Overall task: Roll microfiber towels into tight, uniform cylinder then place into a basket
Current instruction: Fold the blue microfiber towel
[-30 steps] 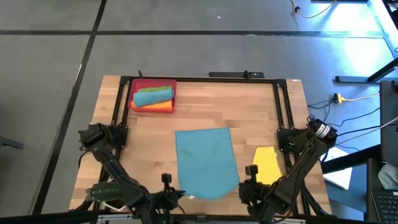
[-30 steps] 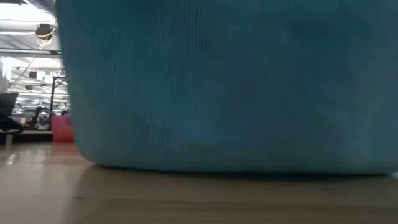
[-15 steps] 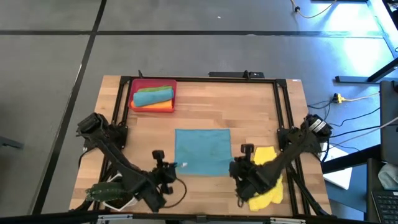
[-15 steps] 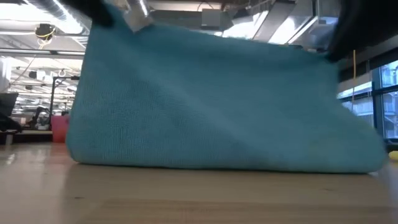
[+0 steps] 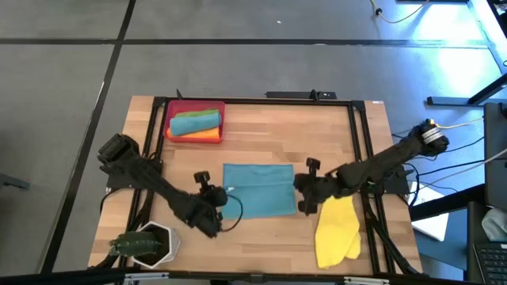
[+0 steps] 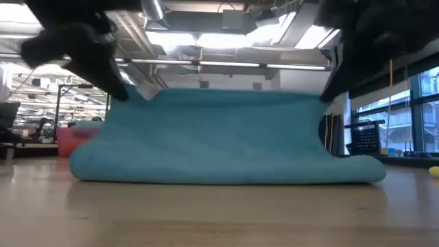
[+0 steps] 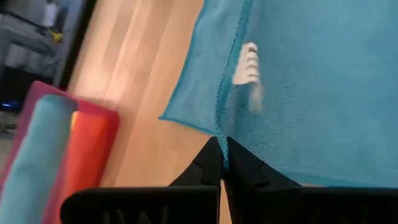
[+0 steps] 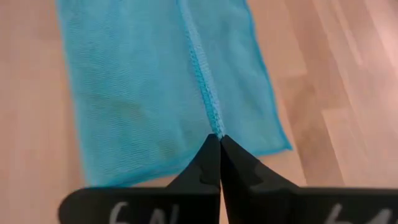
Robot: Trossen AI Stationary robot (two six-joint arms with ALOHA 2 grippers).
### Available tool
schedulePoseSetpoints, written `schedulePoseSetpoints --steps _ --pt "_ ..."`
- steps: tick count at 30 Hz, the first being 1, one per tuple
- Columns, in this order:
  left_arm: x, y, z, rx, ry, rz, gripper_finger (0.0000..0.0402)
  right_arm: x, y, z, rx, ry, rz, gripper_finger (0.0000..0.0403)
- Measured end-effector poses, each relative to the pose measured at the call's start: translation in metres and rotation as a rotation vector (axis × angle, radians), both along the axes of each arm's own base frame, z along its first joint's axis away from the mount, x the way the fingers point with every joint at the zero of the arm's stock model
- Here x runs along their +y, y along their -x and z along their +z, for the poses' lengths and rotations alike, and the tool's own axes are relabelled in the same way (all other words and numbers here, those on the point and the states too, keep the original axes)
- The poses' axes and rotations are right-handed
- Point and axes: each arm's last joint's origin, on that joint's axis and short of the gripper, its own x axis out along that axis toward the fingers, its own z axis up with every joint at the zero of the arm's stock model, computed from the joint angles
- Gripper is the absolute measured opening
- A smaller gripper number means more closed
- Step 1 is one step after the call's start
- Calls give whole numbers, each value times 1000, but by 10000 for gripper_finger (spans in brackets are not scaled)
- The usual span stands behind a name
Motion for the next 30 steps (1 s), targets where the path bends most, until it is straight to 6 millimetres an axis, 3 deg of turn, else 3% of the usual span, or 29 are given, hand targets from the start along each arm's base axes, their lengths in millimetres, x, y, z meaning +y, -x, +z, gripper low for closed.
schedulePoseSetpoints --steps 9,16,24,30 --pt "62 -11 -1 -38 144 -29 0 -48 9 -40 14 -52 -106 0" --pt "99 -15 -22 -27 222 54 0 -74 8 -55 -31 -104 -137 1" --pt "112 -15 -29 -35 212 77 9 -88 9 -60 -52 -101 -200 46" --pt "112 -17 -28 -39 204 50 70 -91 9 -60 -60 -107 -228 96"
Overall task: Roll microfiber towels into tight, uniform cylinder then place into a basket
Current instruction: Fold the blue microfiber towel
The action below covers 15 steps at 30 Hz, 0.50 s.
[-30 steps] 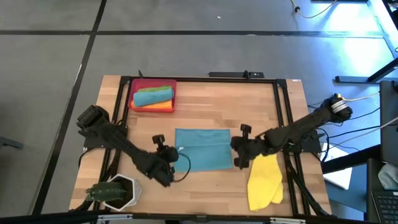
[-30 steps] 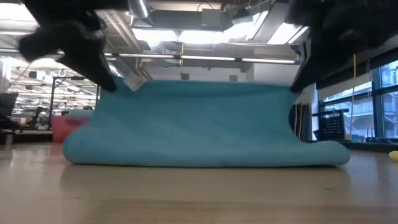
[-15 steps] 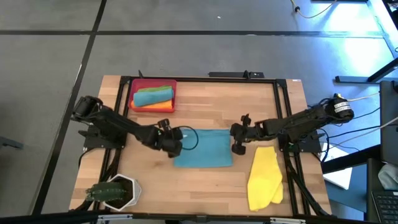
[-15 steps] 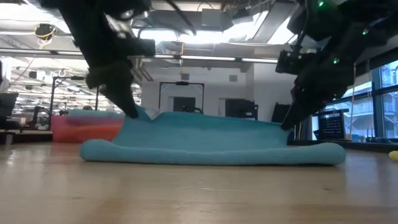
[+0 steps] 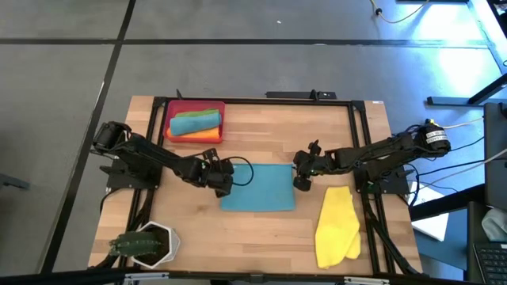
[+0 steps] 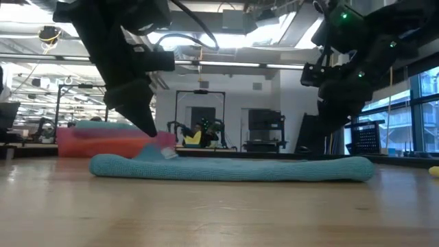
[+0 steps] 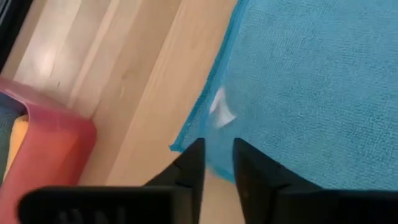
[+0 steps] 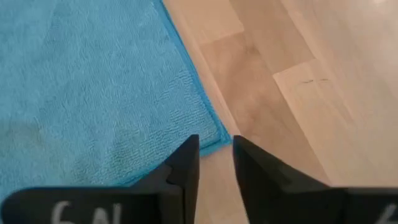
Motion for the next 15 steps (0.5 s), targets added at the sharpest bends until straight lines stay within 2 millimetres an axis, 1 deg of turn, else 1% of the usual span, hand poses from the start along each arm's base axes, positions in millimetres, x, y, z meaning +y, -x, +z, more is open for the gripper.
schedulePoseSetpoints --steps 4,7,11,13,15 --pt "-3 2 6 -29 5 3 116 2 -5 9 11 1 29 122" --pt "-15 2 18 -85 27 -22 137 12 -10 16 -6 -61 107 128" --pt "-46 -2 30 -225 62 -117 145 37 -11 21 -26 -103 226 129" --pt "-63 -6 32 -310 93 -161 143 47 -9 21 -24 -101 266 129" --pt "-77 -9 30 -362 120 -195 143 53 -8 21 -22 -99 290 129"
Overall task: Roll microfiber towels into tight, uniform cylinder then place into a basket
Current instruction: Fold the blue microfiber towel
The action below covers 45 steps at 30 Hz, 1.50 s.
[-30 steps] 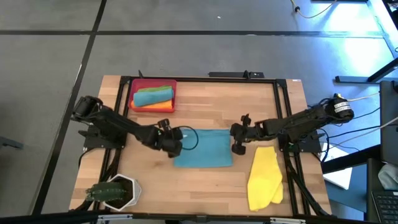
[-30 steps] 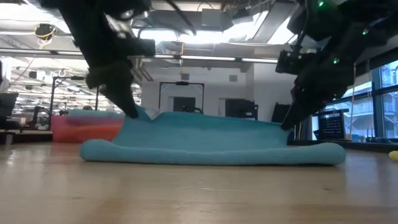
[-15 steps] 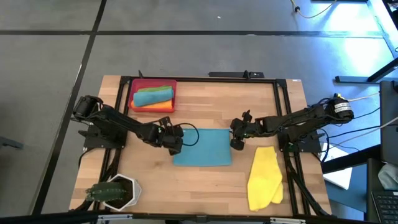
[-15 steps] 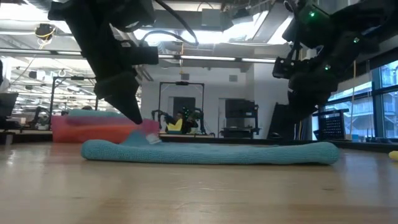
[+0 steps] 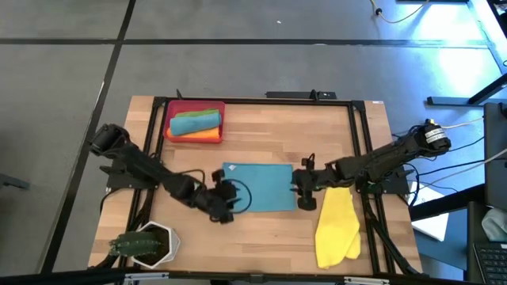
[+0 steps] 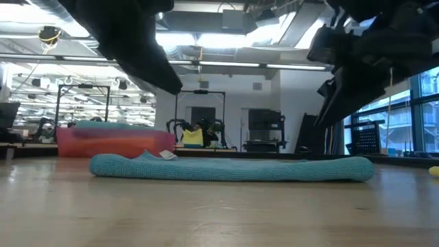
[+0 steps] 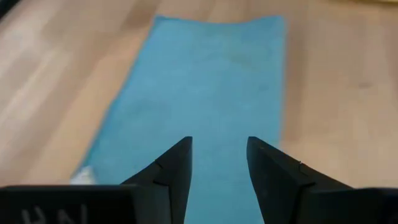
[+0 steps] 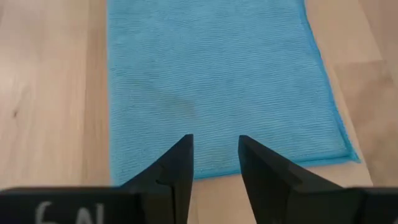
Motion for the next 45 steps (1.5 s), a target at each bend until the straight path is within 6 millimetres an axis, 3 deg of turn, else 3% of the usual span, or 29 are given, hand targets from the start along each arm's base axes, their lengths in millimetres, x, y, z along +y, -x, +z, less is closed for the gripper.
schedulePoseSetpoints --steps 5,10,22,26,37,45 --pt "-28 1 -12 -41 69 -40 142 -1 0 0 -23 83 -72 129" --pt "-46 7 -29 2 77 -66 142 -17 1 -5 -20 183 -158 129" --pt "-62 10 -61 126 260 -49 142 -63 0 -11 26 161 -280 129" --pt "-60 12 -69 205 274 -56 142 -70 -3 -20 75 107 -223 115" --pt "-39 15 -73 330 206 41 142 -72 -9 -54 223 59 -161 9" --pt "-20 14 -74 380 40 53 142 -49 1 -51 300 -36 -122 10"
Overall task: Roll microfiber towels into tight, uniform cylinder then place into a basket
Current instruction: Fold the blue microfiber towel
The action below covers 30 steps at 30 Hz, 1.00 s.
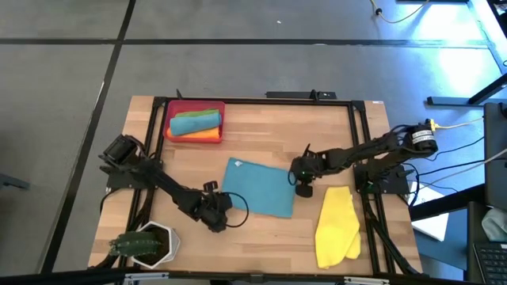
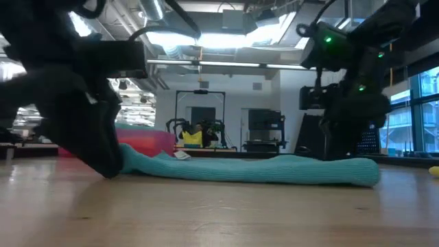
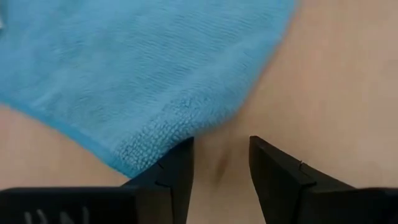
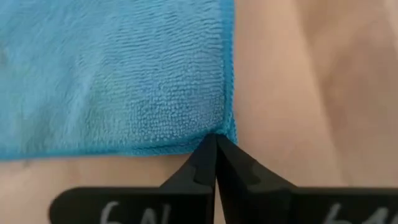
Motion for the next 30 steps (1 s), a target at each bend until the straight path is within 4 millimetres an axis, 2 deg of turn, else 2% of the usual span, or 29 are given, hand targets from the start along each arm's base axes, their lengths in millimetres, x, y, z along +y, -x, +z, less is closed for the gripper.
schedulePoseSetpoints --steps 10,17,22,25,27,30 --pt "27 -3 -1 37 -193 33 142 48 8 0 -2 -69 34 9" --pt "56 -8 -1 43 -373 127 142 82 13 2 -47 -139 81 5" --pt "78 -15 0 54 -396 193 142 108 14 4 -128 -266 111 8" --pt "89 -18 1 64 -386 228 142 127 8 14 -250 -386 200 10" --pt "90 -19 6 78 -345 225 142 136 7 19 -302 -437 243 10" --pt "81 -20 19 63 -274 191 142 144 12 22 -311 -455 281 8"
